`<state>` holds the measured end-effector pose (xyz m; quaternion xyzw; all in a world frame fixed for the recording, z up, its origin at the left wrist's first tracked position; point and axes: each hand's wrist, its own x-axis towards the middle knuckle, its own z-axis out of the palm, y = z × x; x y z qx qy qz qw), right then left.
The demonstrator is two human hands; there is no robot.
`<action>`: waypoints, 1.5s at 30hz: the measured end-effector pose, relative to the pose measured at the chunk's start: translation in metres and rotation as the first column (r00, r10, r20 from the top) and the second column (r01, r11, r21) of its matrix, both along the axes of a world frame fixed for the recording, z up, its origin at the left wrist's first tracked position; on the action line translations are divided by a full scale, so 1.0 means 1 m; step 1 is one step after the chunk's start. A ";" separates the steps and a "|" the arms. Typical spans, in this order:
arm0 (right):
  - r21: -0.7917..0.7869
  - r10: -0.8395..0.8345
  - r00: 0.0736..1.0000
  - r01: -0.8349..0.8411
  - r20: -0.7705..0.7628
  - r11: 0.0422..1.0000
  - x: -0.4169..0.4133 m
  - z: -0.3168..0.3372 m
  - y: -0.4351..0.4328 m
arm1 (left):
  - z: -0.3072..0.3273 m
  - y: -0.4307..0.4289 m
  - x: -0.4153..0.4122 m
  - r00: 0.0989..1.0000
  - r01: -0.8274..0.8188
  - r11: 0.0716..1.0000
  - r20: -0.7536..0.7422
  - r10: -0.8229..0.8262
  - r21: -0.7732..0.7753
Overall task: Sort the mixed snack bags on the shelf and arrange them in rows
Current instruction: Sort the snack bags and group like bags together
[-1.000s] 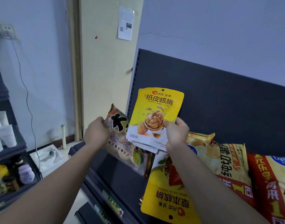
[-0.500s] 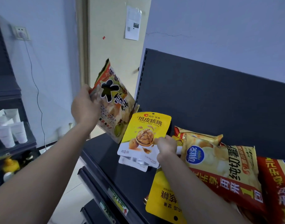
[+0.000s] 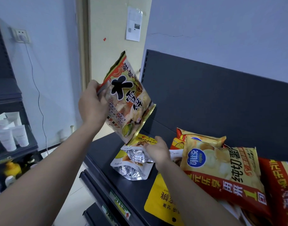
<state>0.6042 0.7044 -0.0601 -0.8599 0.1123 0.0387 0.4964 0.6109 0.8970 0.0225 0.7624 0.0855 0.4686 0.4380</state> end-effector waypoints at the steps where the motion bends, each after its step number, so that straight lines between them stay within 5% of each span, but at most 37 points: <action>1: 0.039 -0.008 0.999 0.006 0.032 0.999 -0.001 0.005 0.001 | 0.003 -0.002 0.000 1.000 0.010 1.000 0.015 -0.009 -0.012; 7: 0.404 -0.133 0.986 0.084 0.096 0.911 -0.003 0.042 0.002 | 0.027 -0.013 0.001 0.984 0.143 0.970 0.133 -0.118 -0.197; 14: 0.737 -0.355 0.922 0.130 0.157 0.664 -0.030 0.096 -0.036 | 0.053 -0.043 0.002 0.916 0.393 0.793 0.274 -0.293 -0.466; 24: 0.694 -0.595 0.686 0.181 0.418 0.697 -0.107 0.140 -0.148 | 0.065 -0.159 -0.022 0.777 0.624 0.628 0.289 -0.559 -0.466; 35: 0.711 -0.773 0.473 0.355 0.423 0.607 -0.253 0.134 -0.298 | 0.053 -0.328 -0.114 0.640 0.736 0.571 0.098 -0.762 -0.365; 45: 0.717 -0.876 0.334 0.507 0.349 0.478 -0.419 0.122 -0.411 | 0.035 -0.471 -0.236 0.447 0.858 0.408 0.066 -0.892 -0.312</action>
